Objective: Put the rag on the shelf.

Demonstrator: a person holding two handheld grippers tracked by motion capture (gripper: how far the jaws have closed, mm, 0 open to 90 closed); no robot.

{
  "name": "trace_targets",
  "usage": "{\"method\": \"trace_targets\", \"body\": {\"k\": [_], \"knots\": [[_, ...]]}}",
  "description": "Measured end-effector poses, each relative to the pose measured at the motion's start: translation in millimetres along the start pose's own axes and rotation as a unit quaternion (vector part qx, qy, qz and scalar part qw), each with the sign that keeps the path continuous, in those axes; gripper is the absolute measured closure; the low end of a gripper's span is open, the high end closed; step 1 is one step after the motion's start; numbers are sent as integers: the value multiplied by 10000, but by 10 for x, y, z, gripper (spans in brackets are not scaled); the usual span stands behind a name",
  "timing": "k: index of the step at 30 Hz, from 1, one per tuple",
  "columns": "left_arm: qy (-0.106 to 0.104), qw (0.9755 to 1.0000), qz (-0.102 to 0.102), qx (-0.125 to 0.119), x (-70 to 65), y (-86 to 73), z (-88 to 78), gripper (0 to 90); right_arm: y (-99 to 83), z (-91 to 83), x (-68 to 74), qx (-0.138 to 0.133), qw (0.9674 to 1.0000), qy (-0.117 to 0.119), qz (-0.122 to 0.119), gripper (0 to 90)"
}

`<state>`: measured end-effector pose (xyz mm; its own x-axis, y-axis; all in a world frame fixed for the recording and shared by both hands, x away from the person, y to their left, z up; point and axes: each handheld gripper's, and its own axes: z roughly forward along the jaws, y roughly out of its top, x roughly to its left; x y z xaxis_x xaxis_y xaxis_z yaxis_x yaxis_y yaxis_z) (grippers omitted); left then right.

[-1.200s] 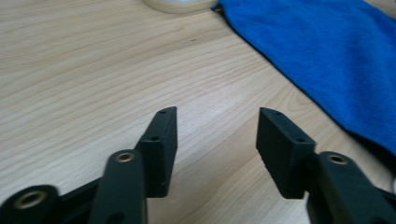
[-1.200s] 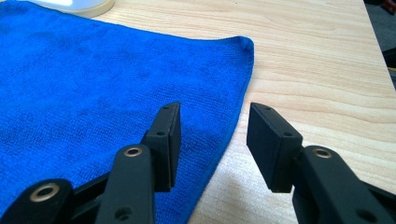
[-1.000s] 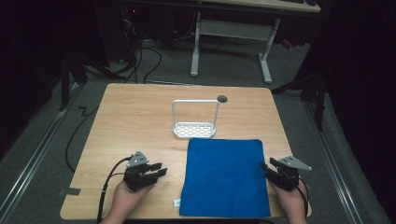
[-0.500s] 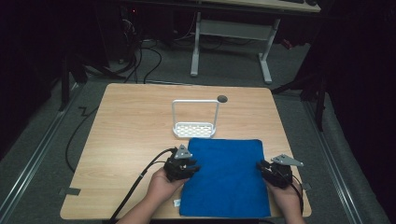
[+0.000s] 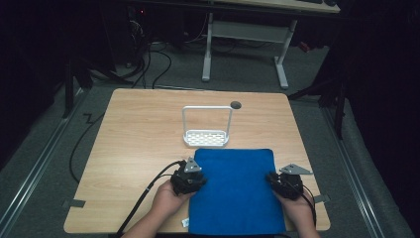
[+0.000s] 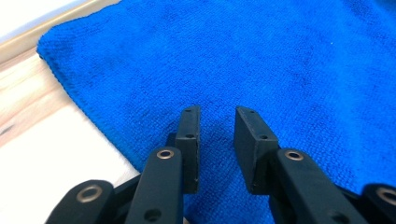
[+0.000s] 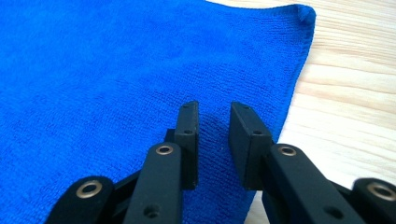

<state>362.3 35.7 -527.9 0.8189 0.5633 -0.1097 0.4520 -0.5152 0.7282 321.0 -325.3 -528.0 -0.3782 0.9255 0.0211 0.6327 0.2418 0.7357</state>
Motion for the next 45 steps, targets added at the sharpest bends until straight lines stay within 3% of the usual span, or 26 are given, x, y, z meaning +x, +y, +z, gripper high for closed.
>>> {"method": "trace_targets", "body": {"k": [2, 5, 8, 14, 21, 26, 31, 32, 35, 37, 39, 45], "knots": [[1, 10000, -19, -12, 15, -37, -38, 729, 2, 2, 29, 3, 10000, 34, -50, 741], [2, 9999, -142, -86, 91, -212, -215, 734, 19, 12, 193, 70, 9995, 243, -205, 739], [20, 9998, -173, -97, 114, -279, -286, 737, 42, 32, 320, 116, 9987, 336, -377, 736], [83, 9994, -321, -135, 231, -538, -572, 736, 83, 71, 604, 197, 9956, 568, -724, 729], [71, 9991, -390, -176, 255, -715, -753, 730, 82, 67, 854, 248, 9913, 764, -1038, 718], [49, 9989, -447, -161, 258, -722, -766, 713, 86, 62, 878, 284, 9902, 843, -1078, 695], [28, 9984, -534, -189, 257, -697, -752, 647, 124, 48, 838, 37, 9920, 758, -1006, 688], [160, 9977, -564, -344, 266, -684, -745, 627, 156, 66, 817, -40, 9928, 697, -976, 690], [278, 9962, -656, -501, 315, -613, -696, 616, 195, 140, 794, -7, 9932, 660, -958, 701], [352, 9970, -631, -295, 324, -575, -625, 618, 213, 201, 791, 82, 9930, 626, -999, 706], [374, 9973, -557, -286, 294, -579, -603, 620, 209, 231, 784, 148, 9926, 639, -1018, 709], [43, 9981, -582, -206, 191, -670, -700, 628, 114, 125, 777, 158, 9913, 804, -1033, 704]]}}
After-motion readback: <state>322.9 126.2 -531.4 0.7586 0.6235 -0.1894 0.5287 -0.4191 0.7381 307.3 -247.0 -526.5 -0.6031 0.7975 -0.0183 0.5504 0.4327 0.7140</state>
